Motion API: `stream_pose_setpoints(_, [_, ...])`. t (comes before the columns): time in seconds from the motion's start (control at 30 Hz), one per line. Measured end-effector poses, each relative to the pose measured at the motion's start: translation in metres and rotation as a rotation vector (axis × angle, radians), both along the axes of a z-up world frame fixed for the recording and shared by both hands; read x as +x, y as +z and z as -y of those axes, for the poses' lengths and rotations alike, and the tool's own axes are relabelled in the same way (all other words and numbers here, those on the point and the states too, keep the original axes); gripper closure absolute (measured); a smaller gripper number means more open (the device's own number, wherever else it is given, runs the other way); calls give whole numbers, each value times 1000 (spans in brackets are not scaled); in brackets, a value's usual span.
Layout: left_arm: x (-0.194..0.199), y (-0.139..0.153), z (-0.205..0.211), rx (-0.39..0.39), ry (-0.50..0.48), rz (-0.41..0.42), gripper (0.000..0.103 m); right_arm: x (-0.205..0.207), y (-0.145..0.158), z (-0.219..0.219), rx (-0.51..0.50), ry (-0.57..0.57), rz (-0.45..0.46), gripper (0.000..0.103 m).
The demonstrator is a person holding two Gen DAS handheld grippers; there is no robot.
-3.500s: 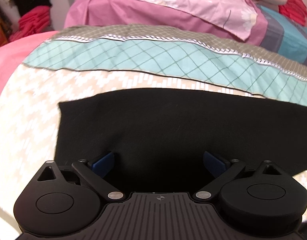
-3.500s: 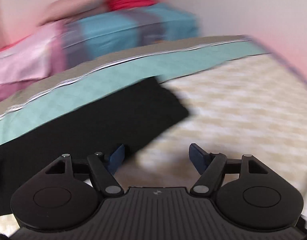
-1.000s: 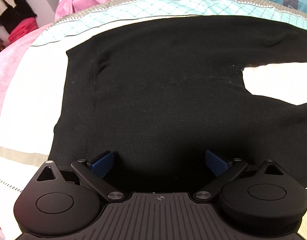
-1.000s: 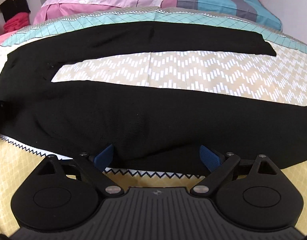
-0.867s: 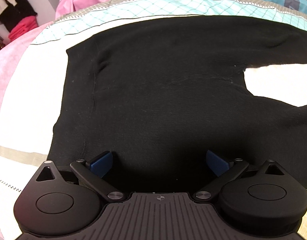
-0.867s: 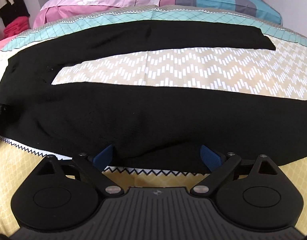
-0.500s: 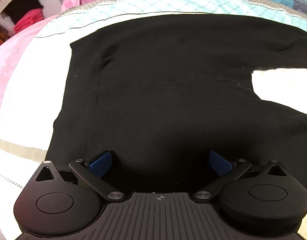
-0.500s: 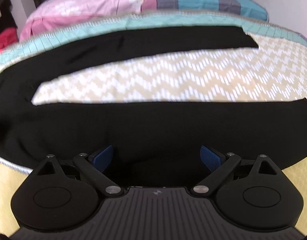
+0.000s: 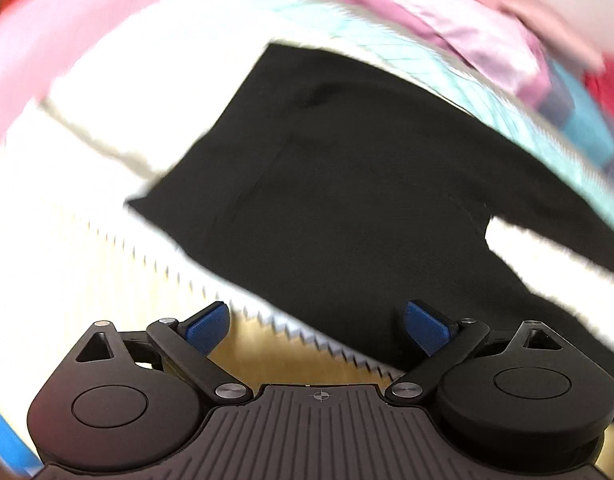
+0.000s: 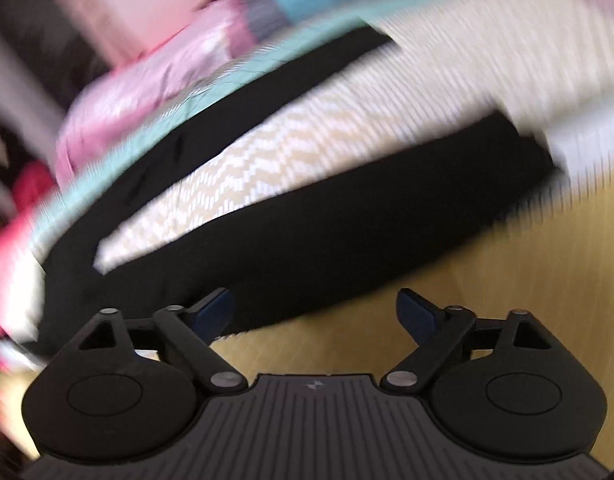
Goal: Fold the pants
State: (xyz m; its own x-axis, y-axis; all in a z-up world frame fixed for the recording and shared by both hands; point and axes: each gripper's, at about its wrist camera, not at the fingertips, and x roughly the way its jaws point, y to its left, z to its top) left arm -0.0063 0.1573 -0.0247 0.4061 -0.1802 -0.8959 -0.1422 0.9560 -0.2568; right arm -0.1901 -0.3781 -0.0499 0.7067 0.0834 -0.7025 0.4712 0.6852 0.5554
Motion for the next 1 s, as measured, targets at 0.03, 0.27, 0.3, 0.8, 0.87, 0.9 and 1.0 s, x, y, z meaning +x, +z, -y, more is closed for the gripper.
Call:
stream_pose_setpoints(0.03, [1,-6,-10,-49,48,-31,0,-6,-6,8,57,-36,12,21])
stream_pose_setpoints(0.27, [24,-24,-49,-303,189,-47,0,-8,-20,25,212,-153,114,19])
stream_pose_setpoints(0.3, [30,-27,-53,-330,198,-50,0,-8,-21,27,226,-164,126,16])
stream_pose_setpoints(0.8, [37,-31,-70,-375,243,-57,8,1,-41,40,342,-371,163,74])
stream_pose_setpoints(0.87, [38,-32,-73,-362,242,-63,12,6,-42,38,307,-368,117,93])
stream_pose_setpoints(0.9, [38,-32,-74,-359,240,-65,14,8,-39,37,284,-358,107,94])
stream_pose_setpoints(1.0, [38,-28,-77,-359,237,-63,25,18,-24,34,197,-313,62,95])
